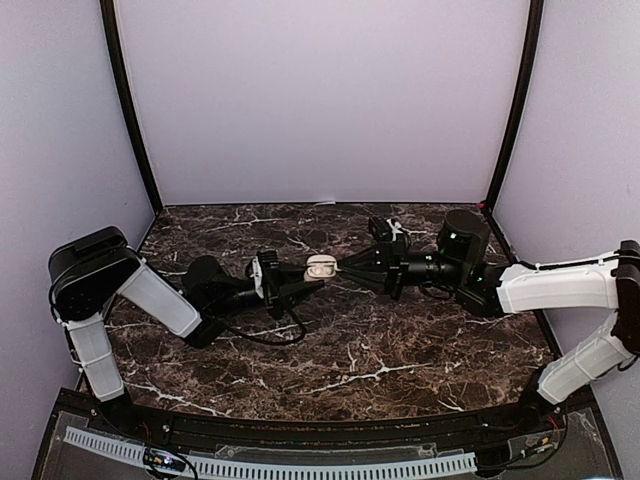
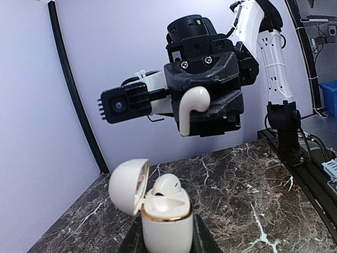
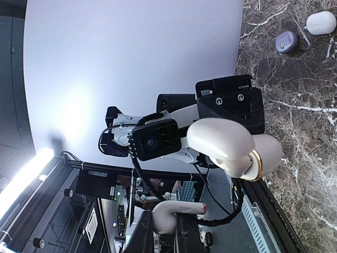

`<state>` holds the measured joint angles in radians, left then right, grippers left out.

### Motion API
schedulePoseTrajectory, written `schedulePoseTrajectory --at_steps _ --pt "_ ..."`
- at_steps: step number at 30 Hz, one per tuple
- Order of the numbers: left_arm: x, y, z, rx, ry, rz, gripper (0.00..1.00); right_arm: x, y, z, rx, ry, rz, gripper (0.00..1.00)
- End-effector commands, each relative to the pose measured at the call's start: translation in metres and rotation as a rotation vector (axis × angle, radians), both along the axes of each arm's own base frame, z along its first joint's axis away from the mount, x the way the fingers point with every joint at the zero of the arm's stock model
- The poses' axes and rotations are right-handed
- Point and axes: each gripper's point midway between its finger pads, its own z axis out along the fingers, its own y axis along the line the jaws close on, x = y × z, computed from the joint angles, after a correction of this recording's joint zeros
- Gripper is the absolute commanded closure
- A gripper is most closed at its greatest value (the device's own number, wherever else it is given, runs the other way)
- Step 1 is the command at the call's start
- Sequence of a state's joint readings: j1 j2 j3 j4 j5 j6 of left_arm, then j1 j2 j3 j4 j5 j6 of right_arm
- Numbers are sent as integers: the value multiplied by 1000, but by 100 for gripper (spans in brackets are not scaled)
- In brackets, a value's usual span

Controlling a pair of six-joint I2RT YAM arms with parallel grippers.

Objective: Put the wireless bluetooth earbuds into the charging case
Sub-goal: Place the left earbud at the center of the board.

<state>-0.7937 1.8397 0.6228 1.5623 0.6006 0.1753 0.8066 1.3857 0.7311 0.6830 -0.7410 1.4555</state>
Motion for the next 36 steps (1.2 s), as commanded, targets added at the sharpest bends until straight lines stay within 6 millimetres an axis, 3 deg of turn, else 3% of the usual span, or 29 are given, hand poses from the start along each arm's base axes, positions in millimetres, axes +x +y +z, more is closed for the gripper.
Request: schedulePoseTrajectory --at_steps 1,25,29,32,36 --pt "6 -4 12 -31 -48 18 96 -7 1 16 116 42 30 98" --pt "1 -27 15 -58 -70 8 96 0 11 11 250 144 22 99" --pt "10 -19 19 -88 -31 54 96 3 7 6 242 132 -8 99" --pt "18 2 20 -115 26 86 96 4 2 -8 194 126 -31 99" --pt "26 32 8 -91 67 177 96 6 -9 -54 35 112 -82 99"
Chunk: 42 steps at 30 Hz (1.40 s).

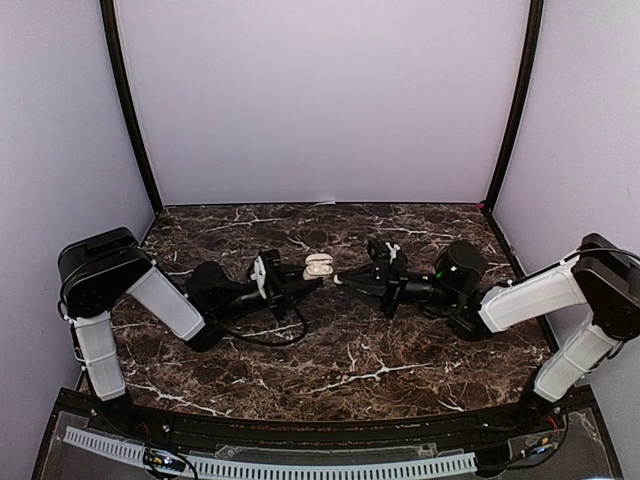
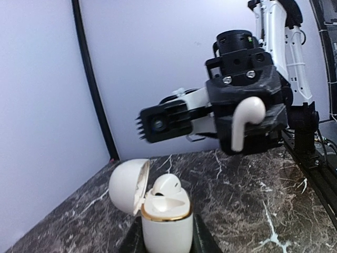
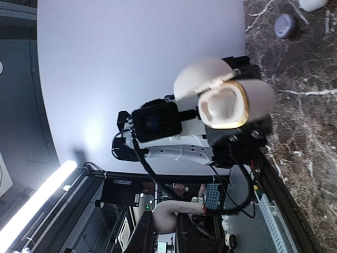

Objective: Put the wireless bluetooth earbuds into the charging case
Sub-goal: Place the left earbud at the center of the board.

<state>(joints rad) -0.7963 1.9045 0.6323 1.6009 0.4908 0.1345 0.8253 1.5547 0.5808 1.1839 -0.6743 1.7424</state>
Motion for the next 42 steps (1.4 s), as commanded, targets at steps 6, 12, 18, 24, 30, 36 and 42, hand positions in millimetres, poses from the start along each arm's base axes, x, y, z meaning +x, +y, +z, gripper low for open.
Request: schedulePoseTrajectory --at_steps 6,12,18,24,30,36,42 --pt "5 66 15 -42 43 171 96 16 -24 -130 -670 -155 -55 96" --pt "-1 73 13 -14 50 181 96 8 -28 -169 -1021 -503 214 94" --pt "-2 75 13 -9 54 183 96 -10 -26 -197 -1190 -883 536 93" --pt "-7 87 20 -27 55 210 96 -15 -19 -202 -1146 -1227 727 85" --pt "-12 96 20 3 60 239 96 -23 -22 -205 -1069 -1445 930 81" --pt "-15 105 21 9 60 268 96 -27 -36 -221 -1044 -1538 1108 77" --pt "-17 112 21 17 62 292 96 -16 -29 -205 -1078 -1591 1002 73"
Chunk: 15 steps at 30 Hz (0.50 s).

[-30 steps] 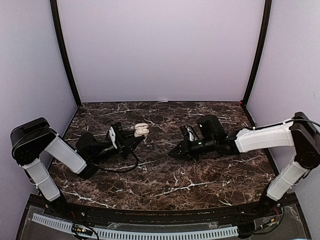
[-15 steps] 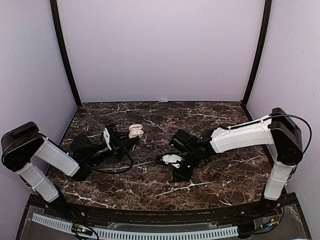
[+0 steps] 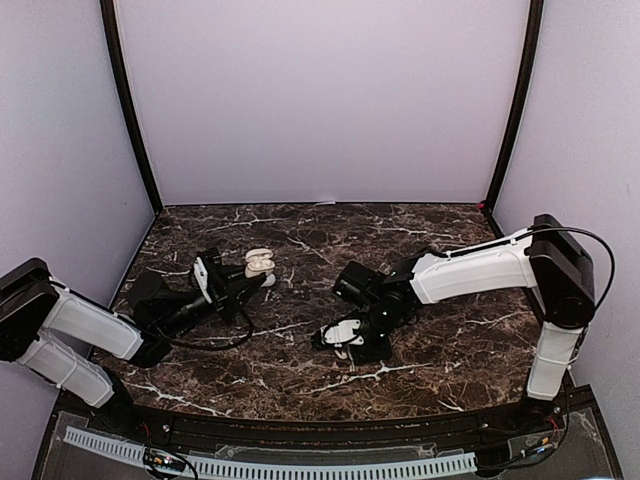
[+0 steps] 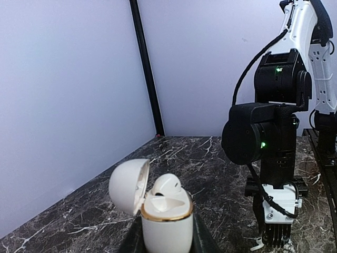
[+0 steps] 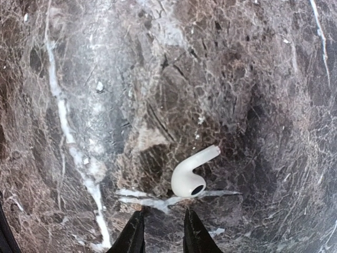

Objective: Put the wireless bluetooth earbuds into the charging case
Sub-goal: Place the left earbud at the center of the board, then adjust the left earbud at the center of the board.

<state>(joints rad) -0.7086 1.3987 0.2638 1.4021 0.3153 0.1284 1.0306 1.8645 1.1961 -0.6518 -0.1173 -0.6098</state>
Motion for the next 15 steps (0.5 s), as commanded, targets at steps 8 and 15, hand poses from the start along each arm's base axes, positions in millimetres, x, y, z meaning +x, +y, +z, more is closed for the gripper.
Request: schedulePoseTrajectory --at_steps 8,15 --pt "-2 15 3 12 8 45 95 4 19 62 319 -45 -267 66" --pt "-7 17 1 7 29 30 94 33 -8 82 384 -14 -899 51"
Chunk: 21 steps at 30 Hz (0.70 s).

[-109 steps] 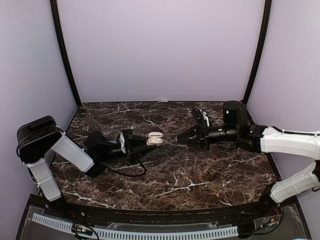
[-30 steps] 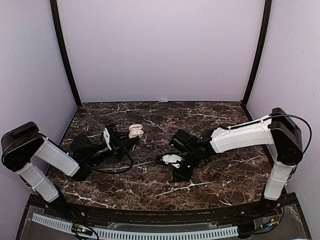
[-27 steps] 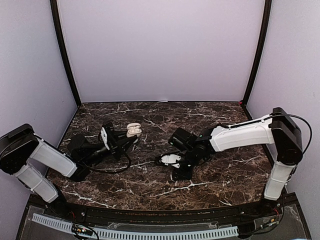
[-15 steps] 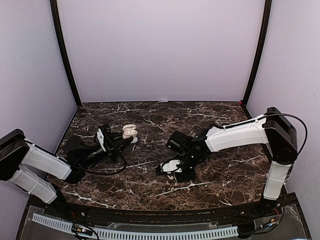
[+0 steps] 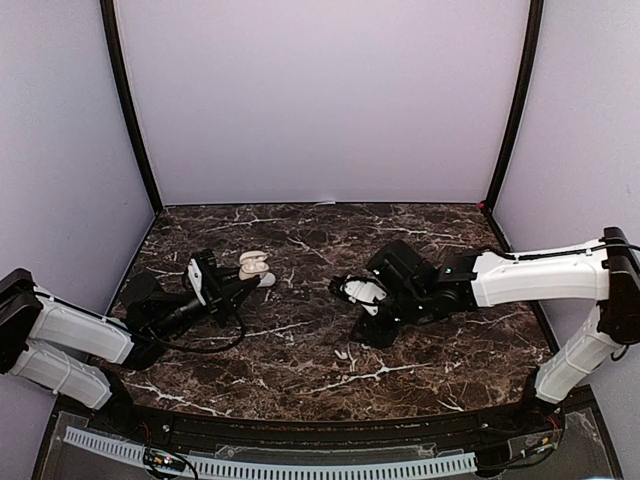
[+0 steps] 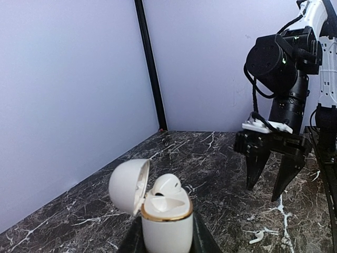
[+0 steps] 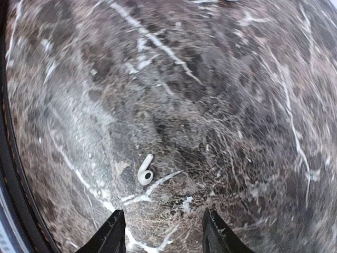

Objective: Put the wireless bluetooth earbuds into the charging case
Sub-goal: Adjust the left earbud at the center of the board.

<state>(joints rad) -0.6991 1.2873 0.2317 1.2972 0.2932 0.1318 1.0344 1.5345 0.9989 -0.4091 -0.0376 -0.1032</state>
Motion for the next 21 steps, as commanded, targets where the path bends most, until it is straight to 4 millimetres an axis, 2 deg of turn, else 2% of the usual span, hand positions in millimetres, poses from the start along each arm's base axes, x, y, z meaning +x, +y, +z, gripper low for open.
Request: schedulePoseTrajectory --at_steps 1,3,5,7,12,18,21 --pt "-4 4 1 -9 14 -6 95 20 -17 3 75 109 -472 53" --pt "-5 3 1 -14 20 -14 94 18 -27 1 123 170 -623 60" --pt "-7 2 1 -17 31 -29 94 7 -22 -1 247 266 -656 58" --pt "-7 1 0 -19 44 -38 94 3 -26 -10 298 305 -703 62" --pt "-11 -1 -4 -13 58 -57 94 6 -28 -46 220 268 -739 99" --pt "-11 -1 -7 0 81 -63 93 7 -13 -68 146 221 -692 100" --pt "-12 -2 -8 -5 89 -70 94 9 -5 -73 140 217 -668 100"
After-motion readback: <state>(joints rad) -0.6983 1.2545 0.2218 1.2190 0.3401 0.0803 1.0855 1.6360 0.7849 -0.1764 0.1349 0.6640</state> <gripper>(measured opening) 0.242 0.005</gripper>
